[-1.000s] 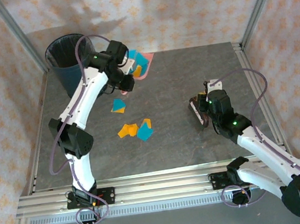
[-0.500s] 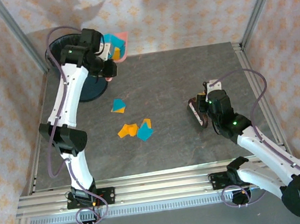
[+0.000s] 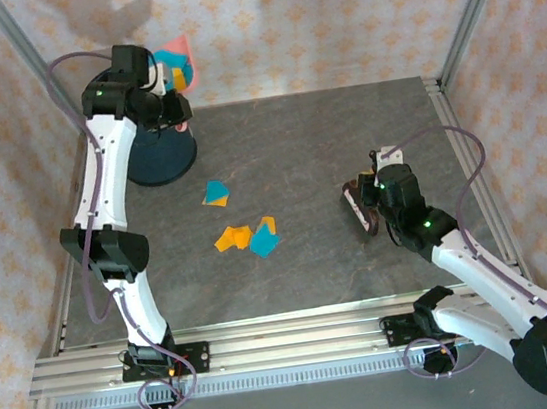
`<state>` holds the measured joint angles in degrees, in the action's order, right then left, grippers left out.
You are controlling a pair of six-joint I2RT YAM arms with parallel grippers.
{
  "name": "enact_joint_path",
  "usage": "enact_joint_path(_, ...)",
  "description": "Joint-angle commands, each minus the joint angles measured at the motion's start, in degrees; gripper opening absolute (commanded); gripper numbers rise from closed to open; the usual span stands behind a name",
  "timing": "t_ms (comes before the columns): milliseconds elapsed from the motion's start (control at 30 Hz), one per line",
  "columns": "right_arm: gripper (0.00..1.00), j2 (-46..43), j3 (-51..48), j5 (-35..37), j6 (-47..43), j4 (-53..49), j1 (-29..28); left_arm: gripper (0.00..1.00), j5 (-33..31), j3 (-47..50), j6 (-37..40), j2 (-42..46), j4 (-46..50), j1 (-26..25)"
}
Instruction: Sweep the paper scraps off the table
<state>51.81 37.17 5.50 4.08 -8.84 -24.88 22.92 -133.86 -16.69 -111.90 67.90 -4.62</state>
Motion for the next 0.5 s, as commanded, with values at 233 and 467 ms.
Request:
enact_joint_path(233,0.00,-0.22,1.83,-0.66,1.24,0.51,-0.19,0.00,5.71,2.58,-10.82,1.18,-10.36,2.91)
enact_joint_path(467,0.00,-0.29,1.68,-0.75,1.46,0.51,-0.18,0.00,8.46,5.75,-17.25,1.36,-15.73,4.00)
